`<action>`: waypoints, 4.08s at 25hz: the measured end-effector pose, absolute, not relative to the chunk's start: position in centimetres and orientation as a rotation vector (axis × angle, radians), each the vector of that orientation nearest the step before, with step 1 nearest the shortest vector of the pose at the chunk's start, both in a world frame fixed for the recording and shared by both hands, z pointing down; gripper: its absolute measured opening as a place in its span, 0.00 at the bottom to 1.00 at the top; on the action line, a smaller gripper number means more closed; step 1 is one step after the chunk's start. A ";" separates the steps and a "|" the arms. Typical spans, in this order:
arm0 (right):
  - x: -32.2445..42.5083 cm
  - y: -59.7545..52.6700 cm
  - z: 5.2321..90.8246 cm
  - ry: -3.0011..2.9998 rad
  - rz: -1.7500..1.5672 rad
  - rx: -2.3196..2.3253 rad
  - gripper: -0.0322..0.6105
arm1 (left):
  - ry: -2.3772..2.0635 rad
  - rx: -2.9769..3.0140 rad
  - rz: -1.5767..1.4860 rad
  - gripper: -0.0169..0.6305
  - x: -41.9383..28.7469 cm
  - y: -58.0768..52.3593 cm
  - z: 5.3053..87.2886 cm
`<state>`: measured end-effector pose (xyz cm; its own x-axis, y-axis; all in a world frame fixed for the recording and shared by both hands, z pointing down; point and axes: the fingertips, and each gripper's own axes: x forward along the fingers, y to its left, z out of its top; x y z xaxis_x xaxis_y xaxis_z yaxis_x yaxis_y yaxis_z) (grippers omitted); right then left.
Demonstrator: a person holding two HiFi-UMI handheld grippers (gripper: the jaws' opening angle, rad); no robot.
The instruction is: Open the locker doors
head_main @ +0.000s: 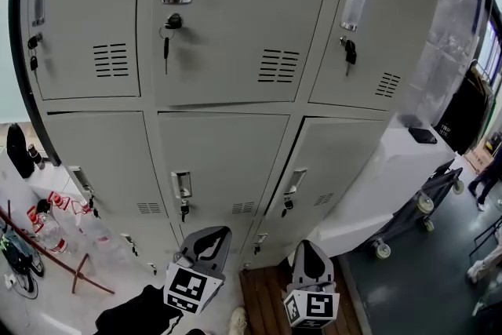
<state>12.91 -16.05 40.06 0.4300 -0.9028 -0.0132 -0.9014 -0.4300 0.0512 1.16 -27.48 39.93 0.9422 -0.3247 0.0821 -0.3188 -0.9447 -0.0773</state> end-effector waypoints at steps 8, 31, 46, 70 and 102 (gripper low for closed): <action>18.3 -21.0 40.0 -1.777 -0.051 2.547 0.07 | 0.625 -3.031 -0.177 0.06 5.8 -30.7 40.2; 21.3 -31.3 41.2 -2.017 -0.063 2.302 0.34 | 0.901 -2.986 -0.243 0.06 7.6 -35.2 41.6; 21.2 -29.6 41.2 -1.982 -0.047 2.348 0.25 | 0.871 -2.994 -0.231 0.06 7.0 -33.9 41.5; 20.1 -20.2 41.2 -1.732 -0.052 2.523 0.27 | 0.517 -3.081 -0.183 0.06 8.5 -27.8 41.9; 27.4 -3.5 41.4 -1.208 -0.036 2.814 0.14 | 0.045 -3.112 -0.108 0.06 16.0 -15.8 41.1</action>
<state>27.38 -3.48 41.41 0.6890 -0.7247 0.0094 -0.7228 -0.6862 0.0817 15.98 -15.83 41.11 0.9972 -0.0296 0.0686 -0.0277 -0.9992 -0.0286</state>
